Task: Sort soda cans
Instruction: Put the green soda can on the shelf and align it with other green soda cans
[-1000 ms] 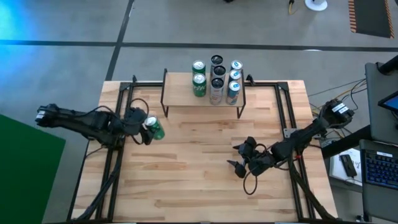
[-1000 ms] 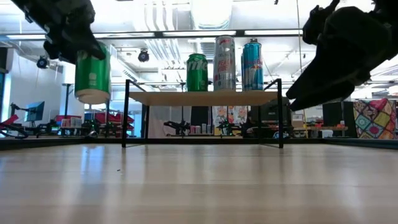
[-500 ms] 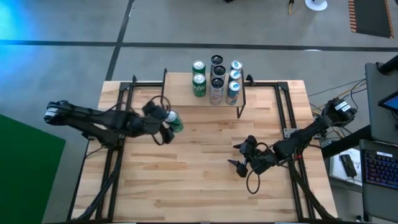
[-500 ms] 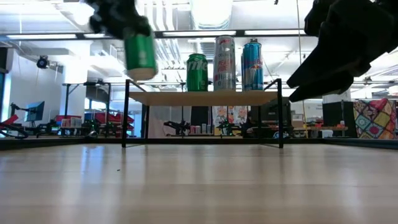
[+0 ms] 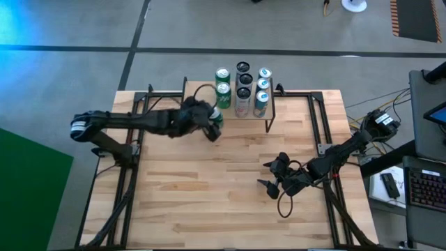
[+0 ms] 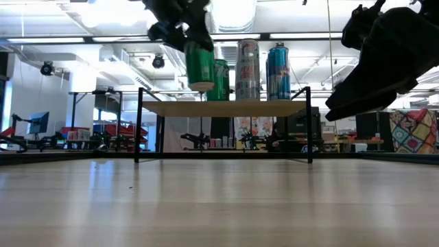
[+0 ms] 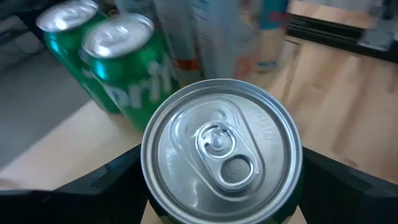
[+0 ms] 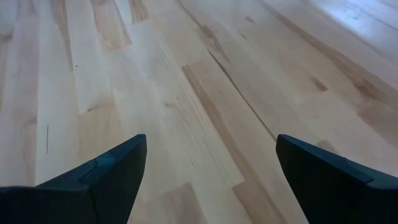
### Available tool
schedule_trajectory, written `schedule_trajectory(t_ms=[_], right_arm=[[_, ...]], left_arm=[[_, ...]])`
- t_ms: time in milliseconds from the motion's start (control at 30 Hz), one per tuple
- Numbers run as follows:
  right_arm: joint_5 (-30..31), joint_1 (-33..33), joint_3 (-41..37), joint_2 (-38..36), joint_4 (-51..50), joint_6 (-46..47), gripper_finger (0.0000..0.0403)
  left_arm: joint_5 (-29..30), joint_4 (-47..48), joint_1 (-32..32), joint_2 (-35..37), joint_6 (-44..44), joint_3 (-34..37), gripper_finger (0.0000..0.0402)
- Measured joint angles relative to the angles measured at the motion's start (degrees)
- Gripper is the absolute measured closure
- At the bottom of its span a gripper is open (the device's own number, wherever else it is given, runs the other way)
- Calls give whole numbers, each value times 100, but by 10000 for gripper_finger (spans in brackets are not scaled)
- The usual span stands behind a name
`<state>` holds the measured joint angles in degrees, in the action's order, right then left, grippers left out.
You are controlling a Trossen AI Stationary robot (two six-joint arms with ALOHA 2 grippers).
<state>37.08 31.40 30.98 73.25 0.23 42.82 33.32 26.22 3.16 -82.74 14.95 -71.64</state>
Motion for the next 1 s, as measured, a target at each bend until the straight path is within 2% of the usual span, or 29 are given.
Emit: schedule_trajectory(t_ms=[233, 1000], right_arm=[[2, -2, 0, -9, 25, 9, 58], [4, 74, -2, -9, 61, 171, 58]], left_arm=[[-248, 10, 320, -413, -293, -317, 92], [-238, -27, 547, -374, -377, -213, 92]])
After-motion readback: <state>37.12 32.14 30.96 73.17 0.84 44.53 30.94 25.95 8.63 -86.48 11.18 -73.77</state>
